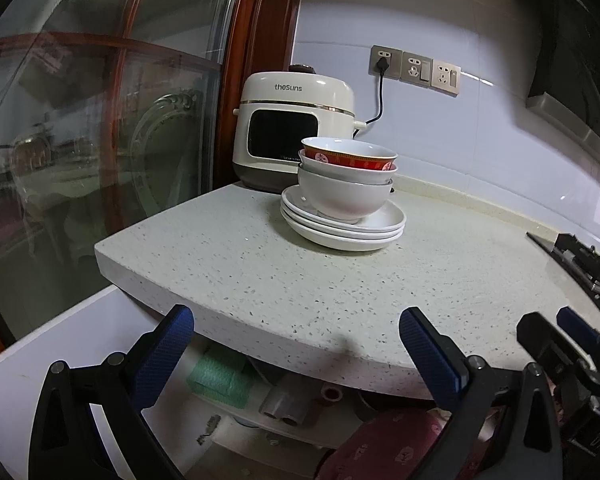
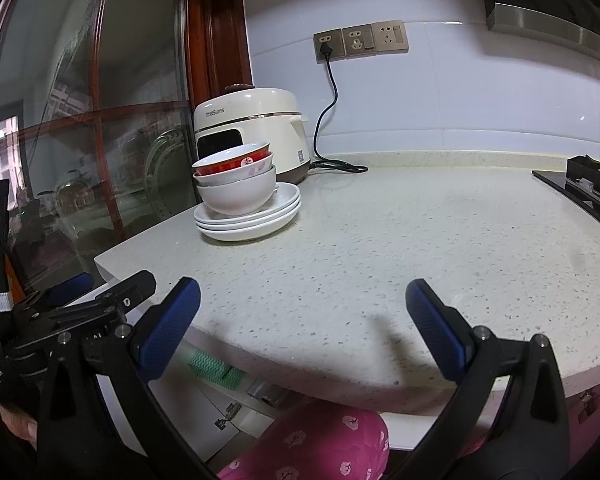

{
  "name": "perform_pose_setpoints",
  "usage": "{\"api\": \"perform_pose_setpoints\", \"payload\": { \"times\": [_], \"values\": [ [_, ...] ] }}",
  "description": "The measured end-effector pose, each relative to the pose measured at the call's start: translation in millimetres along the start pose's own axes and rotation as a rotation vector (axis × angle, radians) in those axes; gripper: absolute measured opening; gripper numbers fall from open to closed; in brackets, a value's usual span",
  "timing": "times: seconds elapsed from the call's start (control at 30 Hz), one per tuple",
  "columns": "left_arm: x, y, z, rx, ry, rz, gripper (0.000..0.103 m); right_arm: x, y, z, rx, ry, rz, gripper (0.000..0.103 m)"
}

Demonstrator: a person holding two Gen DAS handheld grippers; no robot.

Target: Organize plates and bowls

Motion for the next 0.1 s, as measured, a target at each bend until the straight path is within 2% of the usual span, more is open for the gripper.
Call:
{"api": "perform_pose_setpoints", "payload": {
  "times": [0.1],
  "values": [
    [0.3, 3.1, -0.4, 0.008, -0.008, -0.022, 0.103, -0.9, 0.6, 0.7, 0.003, 0.004, -0.002, 0.103]
  ]
}}
Point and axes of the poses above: each gripper's, at about its wrist camera, not at the fingertips, and x roughly against the way its jaws point, y to its left, z to its underside, the point moved 10 cm from there along -x, roughly the way its jaws point, and after that the axes turned 1 degree about x, right-handed, at the moved point
